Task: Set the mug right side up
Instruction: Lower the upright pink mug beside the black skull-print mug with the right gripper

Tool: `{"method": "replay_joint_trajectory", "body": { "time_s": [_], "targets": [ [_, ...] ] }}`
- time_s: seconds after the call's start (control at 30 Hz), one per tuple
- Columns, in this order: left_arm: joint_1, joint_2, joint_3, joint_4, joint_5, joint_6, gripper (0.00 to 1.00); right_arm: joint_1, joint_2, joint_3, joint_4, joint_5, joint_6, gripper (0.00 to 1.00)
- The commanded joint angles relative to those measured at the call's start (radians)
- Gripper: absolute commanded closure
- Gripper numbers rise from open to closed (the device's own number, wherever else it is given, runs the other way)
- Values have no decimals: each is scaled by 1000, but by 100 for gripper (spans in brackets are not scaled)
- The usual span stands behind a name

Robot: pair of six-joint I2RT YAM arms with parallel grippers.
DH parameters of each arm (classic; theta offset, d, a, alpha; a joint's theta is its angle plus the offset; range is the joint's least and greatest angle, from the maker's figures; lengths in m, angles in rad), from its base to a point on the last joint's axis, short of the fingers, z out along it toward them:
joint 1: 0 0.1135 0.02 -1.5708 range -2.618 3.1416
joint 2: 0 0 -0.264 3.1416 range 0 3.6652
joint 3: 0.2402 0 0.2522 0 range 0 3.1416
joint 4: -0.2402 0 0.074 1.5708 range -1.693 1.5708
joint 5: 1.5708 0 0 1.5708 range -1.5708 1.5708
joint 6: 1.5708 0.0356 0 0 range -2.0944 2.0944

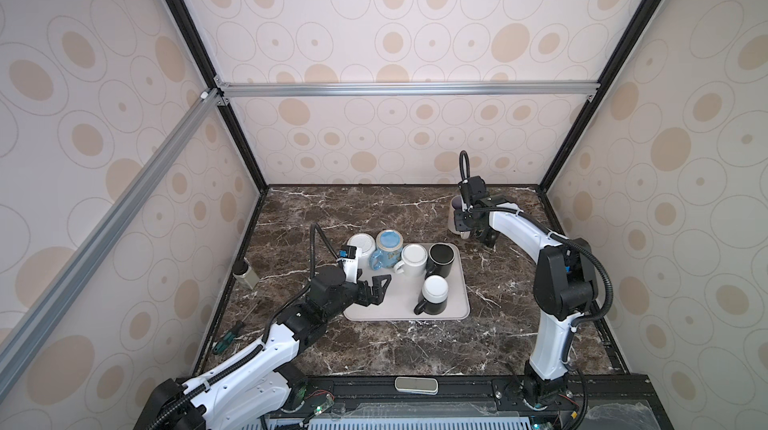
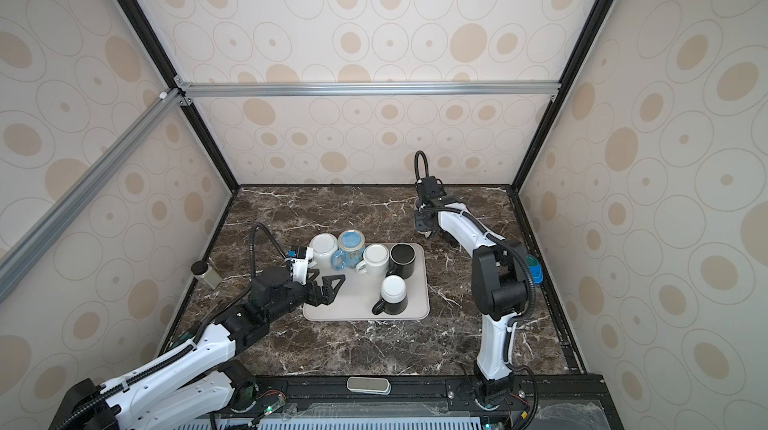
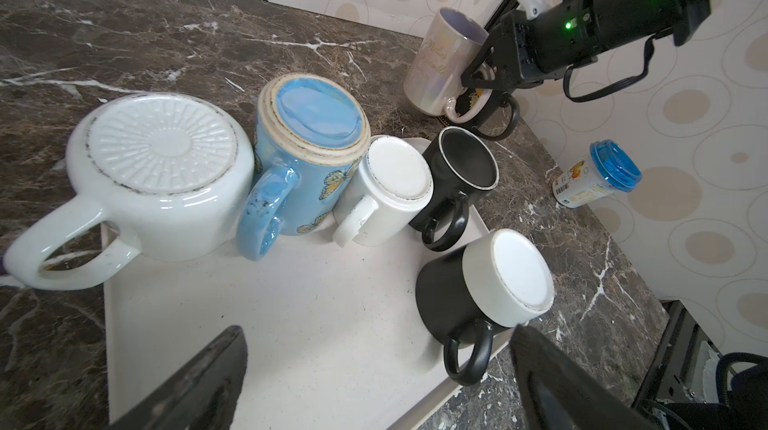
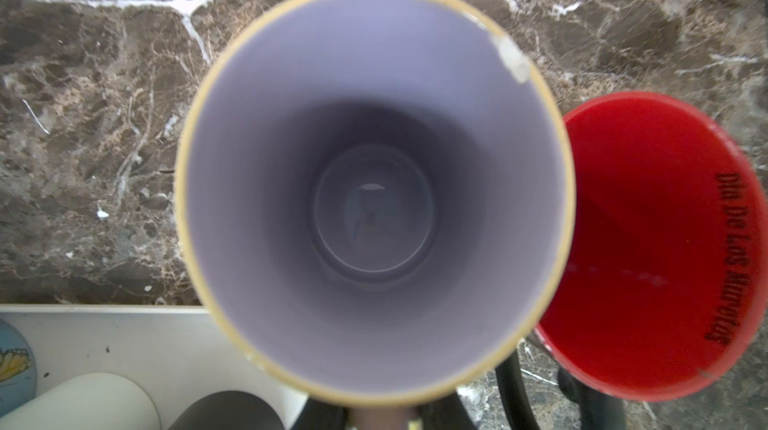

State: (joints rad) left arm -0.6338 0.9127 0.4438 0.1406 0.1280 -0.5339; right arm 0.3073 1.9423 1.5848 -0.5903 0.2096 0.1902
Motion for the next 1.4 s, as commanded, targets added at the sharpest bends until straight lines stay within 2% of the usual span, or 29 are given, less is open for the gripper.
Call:
{"method": "replay_joint_trajectory", "body": {
  "time_s": [0.0, 0.63, 0.9, 0.97, 1.07, 1.17, 1.37],
  "targets": [
    [4, -13, -5, 6, -12, 16, 0, -4, -14, -3, 77, 14, 15, 100],
    [4, -16, -11, -13, -31, 7, 0, -5, -1, -48, 97, -6, 42, 100],
    [4, -50, -25, -27, -46, -3, 0, -5, -2, -57, 95, -15, 52, 93],
    [5, -50, -28, -28, -45, -5, 0, -4, -3, -58, 92, -17, 53, 89],
    [4, -49, -28, -31, -47, -5, 0, -3, -12, -62, 86, -20, 54, 76],
    [4, -52, -25, -32, -46, -3, 0, -3, -31, -74, 92, -28, 57, 66],
    [4, -55, -33, -25, -48, -5, 0, -2, -56, -65, 74, -33, 57, 55]
  ]
}}
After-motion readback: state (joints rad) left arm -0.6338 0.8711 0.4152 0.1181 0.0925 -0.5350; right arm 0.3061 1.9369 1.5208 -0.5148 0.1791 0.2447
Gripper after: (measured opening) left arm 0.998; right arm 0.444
